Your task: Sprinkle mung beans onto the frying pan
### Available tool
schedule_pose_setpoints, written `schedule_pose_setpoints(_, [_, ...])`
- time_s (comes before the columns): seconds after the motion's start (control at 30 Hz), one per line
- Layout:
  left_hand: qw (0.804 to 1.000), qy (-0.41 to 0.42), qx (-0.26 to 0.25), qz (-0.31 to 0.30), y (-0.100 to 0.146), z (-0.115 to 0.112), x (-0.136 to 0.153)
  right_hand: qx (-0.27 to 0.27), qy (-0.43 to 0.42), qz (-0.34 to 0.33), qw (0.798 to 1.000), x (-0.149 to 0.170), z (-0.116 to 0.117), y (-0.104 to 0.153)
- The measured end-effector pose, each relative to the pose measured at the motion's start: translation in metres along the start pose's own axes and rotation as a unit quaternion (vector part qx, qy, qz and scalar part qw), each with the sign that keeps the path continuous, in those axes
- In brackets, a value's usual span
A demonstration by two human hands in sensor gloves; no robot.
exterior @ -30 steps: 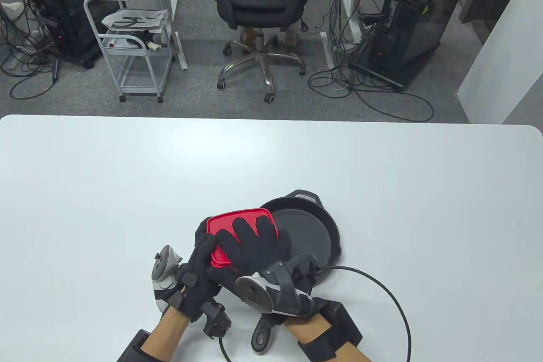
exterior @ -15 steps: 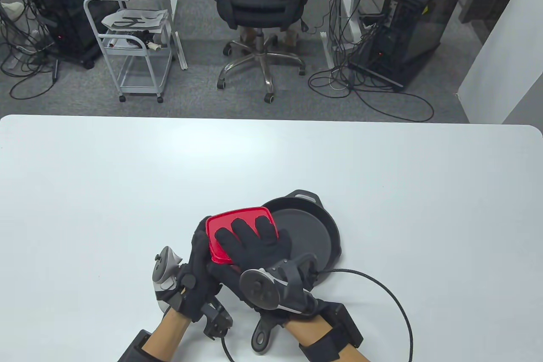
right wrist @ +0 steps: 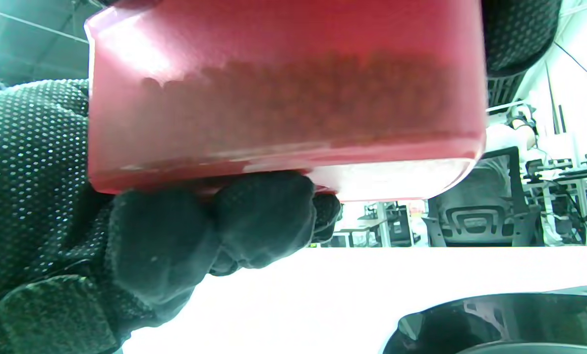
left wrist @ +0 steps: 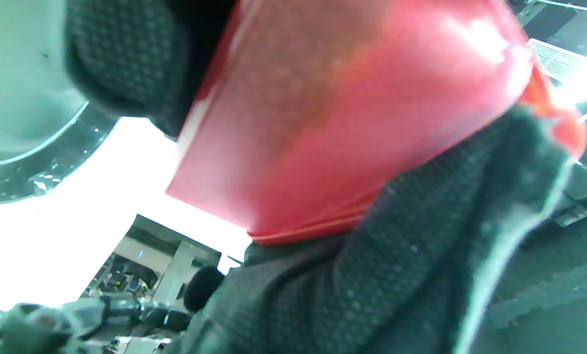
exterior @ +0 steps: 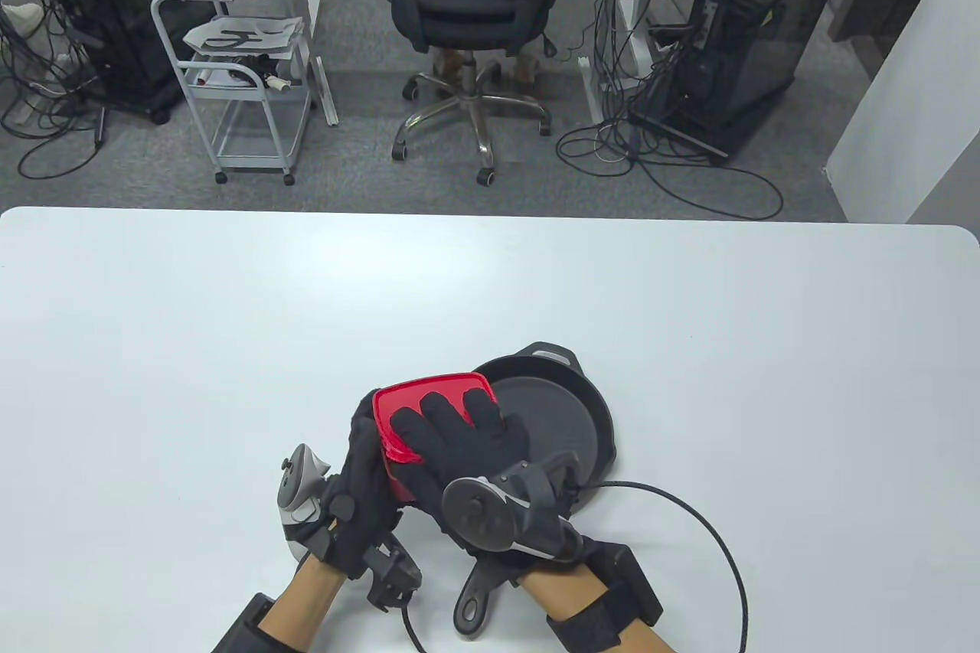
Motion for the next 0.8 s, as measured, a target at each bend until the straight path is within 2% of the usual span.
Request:
schedule_pose_setpoints(0.33, [1.0,-0.012,0.002,0.006,-0.001,-0.001,0.0,0.017,0.003,0.0,1.0,0.003,-0.002,0.001])
schedule_pose_setpoints(0.6, [0.999,-0.04,-0.02,0.028,-0.001,0.007,-0.001,0.024,0.038,-0.013,0.999,0.004,0.003,0.005])
schedule_pose_setpoints(0.73, [0.997,-0.067,-0.039,0.03,0.0,0.012,0.0,0.037,0.001,0.003,0.999,0.009,-0.009,0.002])
schedule_pose_setpoints(0.8, [0.998,-0.048,-0.018,0.037,-0.003,0.009,0.0,0.039,0.017,0.005,0.999,0.01,-0.016,0.0])
Point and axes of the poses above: the tracker on the back of each hand, its own x axis roughly to the little-finger side, its own y axis roughly from the fingertips to the wrist, z = x × y, the point moved 3 cm from there along -y, roughly from the wrist to the fingertips, and after that the axes turned 13 degrees about -y, right-handed, at the moved point
